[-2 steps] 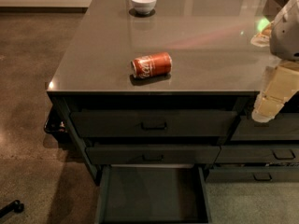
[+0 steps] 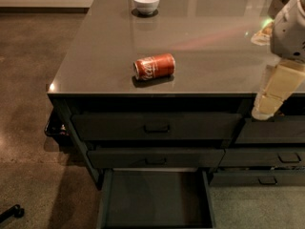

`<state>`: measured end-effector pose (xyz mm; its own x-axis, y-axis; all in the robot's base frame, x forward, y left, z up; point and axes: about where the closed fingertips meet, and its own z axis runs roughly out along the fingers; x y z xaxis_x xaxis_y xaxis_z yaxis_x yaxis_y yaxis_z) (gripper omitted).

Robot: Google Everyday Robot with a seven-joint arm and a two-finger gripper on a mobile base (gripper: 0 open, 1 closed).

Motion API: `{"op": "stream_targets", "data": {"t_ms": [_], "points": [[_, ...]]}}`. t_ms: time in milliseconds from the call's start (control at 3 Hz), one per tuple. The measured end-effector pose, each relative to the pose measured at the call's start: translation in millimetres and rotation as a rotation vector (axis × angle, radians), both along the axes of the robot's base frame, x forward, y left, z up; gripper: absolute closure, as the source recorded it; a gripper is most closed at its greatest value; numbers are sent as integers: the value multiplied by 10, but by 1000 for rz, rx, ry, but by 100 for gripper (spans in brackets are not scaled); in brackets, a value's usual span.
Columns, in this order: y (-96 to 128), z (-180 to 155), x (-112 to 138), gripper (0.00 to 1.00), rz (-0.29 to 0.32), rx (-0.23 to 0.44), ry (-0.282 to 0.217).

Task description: Place coke can into bottom drawer

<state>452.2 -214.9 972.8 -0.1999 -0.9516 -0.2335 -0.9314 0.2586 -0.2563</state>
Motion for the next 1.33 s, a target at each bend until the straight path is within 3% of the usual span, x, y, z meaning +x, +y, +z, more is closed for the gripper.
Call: {"op": "stream_targets", "data": {"t_ms": [333,667,1000,1333], "points": [[111,-112,475,0,57,32,-22],[208,-376,1154,0,133,99,-47],[208,-376,1154,0,133,99,-47],[296,-357,1384,0,171,94,-43]]}}
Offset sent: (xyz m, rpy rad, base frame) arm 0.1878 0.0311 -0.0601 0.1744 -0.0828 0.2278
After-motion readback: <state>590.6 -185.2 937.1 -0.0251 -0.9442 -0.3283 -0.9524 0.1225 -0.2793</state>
